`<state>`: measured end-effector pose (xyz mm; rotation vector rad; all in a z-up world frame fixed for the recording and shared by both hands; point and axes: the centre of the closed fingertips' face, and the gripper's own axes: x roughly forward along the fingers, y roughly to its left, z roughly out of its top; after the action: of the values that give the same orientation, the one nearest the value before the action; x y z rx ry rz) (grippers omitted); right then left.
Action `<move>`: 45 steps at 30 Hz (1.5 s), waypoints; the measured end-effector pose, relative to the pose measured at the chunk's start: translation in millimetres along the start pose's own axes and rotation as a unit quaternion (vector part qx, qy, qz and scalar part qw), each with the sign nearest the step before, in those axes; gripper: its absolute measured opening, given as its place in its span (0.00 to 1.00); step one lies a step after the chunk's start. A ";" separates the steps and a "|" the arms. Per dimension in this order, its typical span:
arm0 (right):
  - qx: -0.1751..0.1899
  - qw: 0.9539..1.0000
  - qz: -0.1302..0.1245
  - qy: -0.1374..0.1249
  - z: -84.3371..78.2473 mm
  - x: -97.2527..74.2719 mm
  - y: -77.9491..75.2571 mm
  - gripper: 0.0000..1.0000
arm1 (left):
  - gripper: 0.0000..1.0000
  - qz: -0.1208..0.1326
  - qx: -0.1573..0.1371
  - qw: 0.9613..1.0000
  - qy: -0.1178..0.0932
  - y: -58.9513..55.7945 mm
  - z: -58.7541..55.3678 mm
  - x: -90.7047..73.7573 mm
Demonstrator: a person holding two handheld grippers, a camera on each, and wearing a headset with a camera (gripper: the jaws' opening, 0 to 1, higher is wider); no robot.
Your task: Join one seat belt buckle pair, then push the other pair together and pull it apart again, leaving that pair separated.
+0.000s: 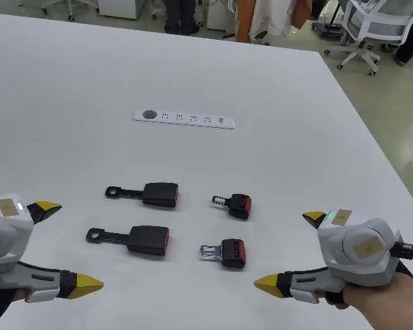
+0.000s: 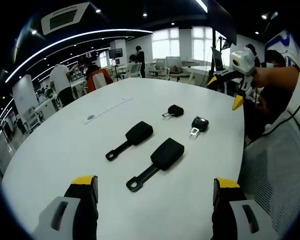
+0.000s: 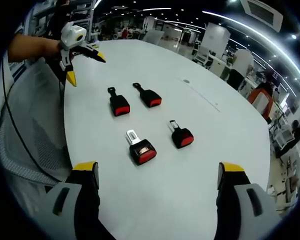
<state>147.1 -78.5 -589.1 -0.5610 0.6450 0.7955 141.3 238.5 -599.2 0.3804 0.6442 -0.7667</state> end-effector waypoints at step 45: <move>-0.007 1.000 -0.001 -0.003 13.2 -2.4 -6.8 0.96 | 1.00 -0.012 0.015 0.999 0.026 -2.4 7.1 6.1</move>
<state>155.2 -74.7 -577.0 -0.5708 0.6333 0.8008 145.6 229.9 -598.1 0.4220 0.6885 -0.7926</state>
